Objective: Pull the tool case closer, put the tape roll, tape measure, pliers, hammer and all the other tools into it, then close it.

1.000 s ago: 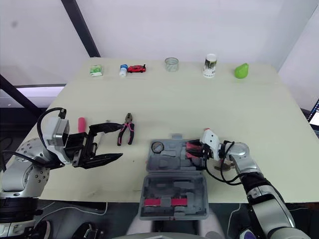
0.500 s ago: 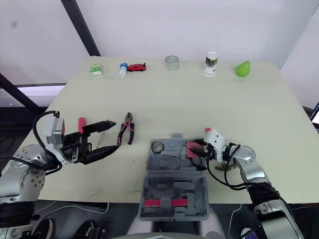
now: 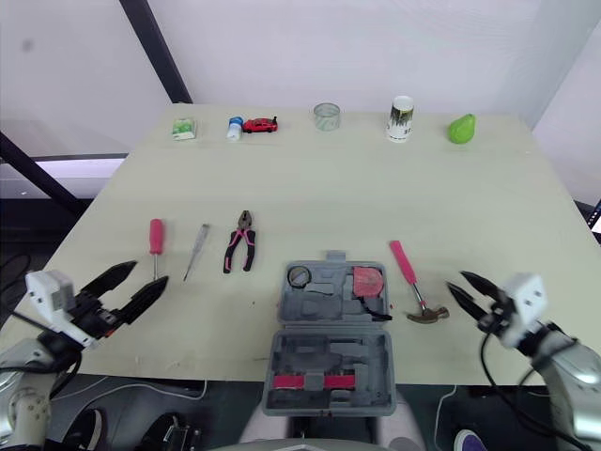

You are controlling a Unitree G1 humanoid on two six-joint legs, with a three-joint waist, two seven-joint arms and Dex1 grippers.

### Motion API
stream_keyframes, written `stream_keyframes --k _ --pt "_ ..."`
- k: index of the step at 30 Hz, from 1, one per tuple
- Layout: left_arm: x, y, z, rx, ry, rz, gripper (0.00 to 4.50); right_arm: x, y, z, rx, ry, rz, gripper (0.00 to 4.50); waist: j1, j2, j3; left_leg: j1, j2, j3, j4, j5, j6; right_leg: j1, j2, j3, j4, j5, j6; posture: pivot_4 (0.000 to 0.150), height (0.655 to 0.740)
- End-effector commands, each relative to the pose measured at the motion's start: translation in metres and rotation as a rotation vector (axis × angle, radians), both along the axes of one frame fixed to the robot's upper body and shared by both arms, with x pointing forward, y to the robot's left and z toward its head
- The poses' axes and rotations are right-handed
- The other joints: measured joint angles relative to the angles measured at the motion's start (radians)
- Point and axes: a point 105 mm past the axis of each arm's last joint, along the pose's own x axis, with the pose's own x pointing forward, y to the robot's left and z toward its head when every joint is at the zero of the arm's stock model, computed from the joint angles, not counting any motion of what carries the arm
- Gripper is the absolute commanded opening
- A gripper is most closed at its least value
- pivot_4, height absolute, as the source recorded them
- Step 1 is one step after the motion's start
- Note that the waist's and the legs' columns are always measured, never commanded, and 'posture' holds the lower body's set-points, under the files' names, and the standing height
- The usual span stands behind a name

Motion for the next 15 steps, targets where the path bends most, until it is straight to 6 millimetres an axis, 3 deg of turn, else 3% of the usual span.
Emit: stream_keyframes --k 1,3,4,5,6,11,15 --pt "-0.014 0.019 0.001 0.035 -0.006 0.057 4.50 -0.018 -0.030 0.007 -0.011 -0.025 -0.104 2.36 -0.002 0.000 0.000 0.000 0.000 0.001 0.000 0.000 0.000 0.000 0.000 0.000 0.000 0.000 0.000 0.150 0.7400" --pt "-0.021 0.029 -0.002 0.030 0.004 0.098 4.50 -0.032 -0.042 0.001 0.004 -0.001 -0.156 2.87 -0.001 -0.001 0.000 0.000 0.000 0.001 0.000 0.000 0.000 0.000 0.000 0.000 0.000 0.000 0.000 0.150 0.7400" --pt "-0.025 0.036 -0.004 0.026 0.008 0.124 4.50 -0.039 -0.047 -0.003 0.012 0.015 -0.177 3.75 -0.002 -0.001 0.000 0.000 0.000 0.001 0.000 0.000 0.000 0.000 0.000 0.000 0.000 0.000 0.000 0.150 0.7400" --pt "-0.028 0.041 -0.006 0.023 0.013 0.142 4.50 -0.045 -0.051 -0.007 0.017 0.029 -0.193 3.75 -0.001 -0.001 -0.001 0.000 0.001 0.001 0.000 0.000 0.000 0.000 0.000 0.000 0.000 0.000 0.000 0.150 0.7400" --pt "-0.031 0.045 -0.008 0.025 0.021 0.157 4.50 -0.051 -0.054 -0.012 0.019 0.042 -0.209 4.34 -0.001 -0.001 -0.001 0.000 0.001 0.001 0.000 0.000 0.000 0.000 0.000 0.000 0.000 0.000 0.000 0.150 0.7400" --pt "-0.052 0.063 -0.024 0.028 0.087 0.229 4.50 -0.080 -0.071 -0.034 0.054 0.103 -0.301 4.43 -0.001 -0.002 -0.002 0.000 0.001 0.000 0.000 0.000 0.000 0.000 -0.001 0.000 -0.001 0.000 0.000 0.150 0.7400" --pt "-0.051 0.059 -0.024 0.022 0.077 0.209 4.50 -0.080 -0.071 -0.033 0.057 0.094 -0.280 4.43 -0.002 -0.002 -0.002 0.000 0.005 -0.001 0.000 0.000 0.000 0.000 -0.002 0.001 -0.002 0.000 0.000 0.150 0.7400"
